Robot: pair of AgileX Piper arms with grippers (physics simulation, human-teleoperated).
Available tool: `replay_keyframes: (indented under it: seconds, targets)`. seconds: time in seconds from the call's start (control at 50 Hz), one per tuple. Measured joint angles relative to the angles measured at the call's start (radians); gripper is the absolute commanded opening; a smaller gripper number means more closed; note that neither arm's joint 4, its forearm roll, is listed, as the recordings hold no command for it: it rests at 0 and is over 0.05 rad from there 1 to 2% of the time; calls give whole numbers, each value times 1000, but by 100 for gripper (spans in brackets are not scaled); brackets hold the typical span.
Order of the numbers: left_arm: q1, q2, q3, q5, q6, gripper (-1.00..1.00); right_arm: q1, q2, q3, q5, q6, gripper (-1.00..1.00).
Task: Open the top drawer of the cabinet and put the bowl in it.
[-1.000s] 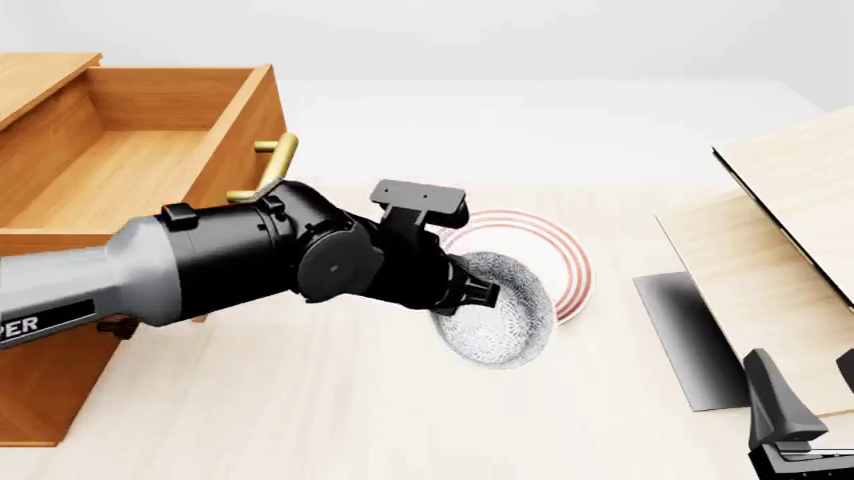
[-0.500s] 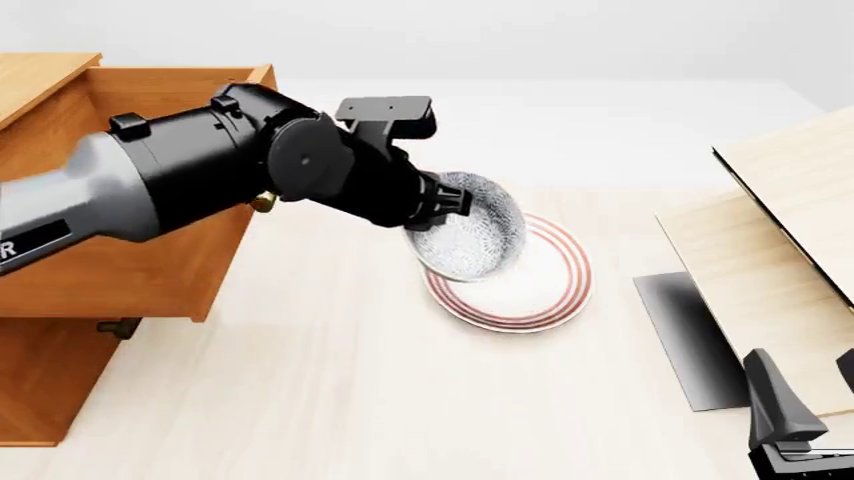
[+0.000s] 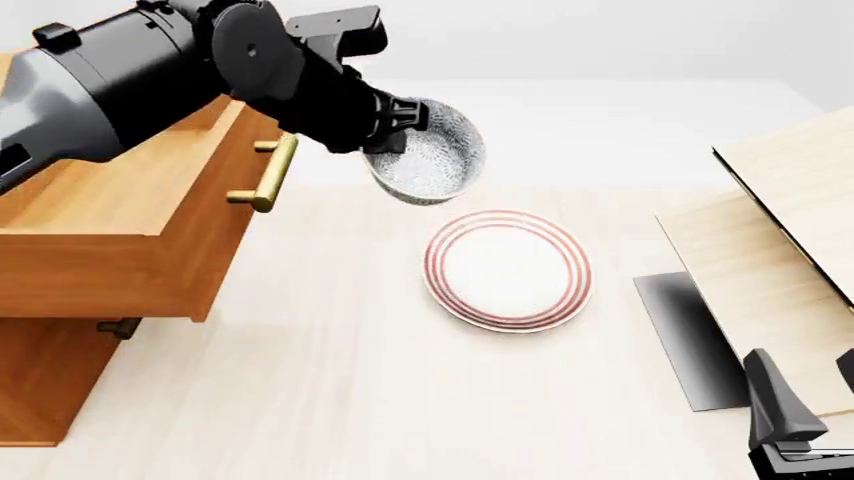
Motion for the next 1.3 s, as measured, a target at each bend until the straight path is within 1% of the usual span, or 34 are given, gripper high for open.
replay_keyframes:
  seconds: [0.24,0.56,0.78,0.88,1.0,1.3]
  targets:
    - [50,8,-103,68,-13,-100,0,0,0,0,0,100]
    - [125,32,-247,164,-7,-100,0,0,0,0,0,100]
    - [183,29,-315,218,3,-100,0,0,0,0,0,100]
    - [208,14,-318,228,3,-100,0,0,0,0,0,100]
    - [239,-23,-297,235,0,-100,0,0,0,0,0,100]
    - [323,-143,-183,224,-11,-100,0,0,0,0,0,100]
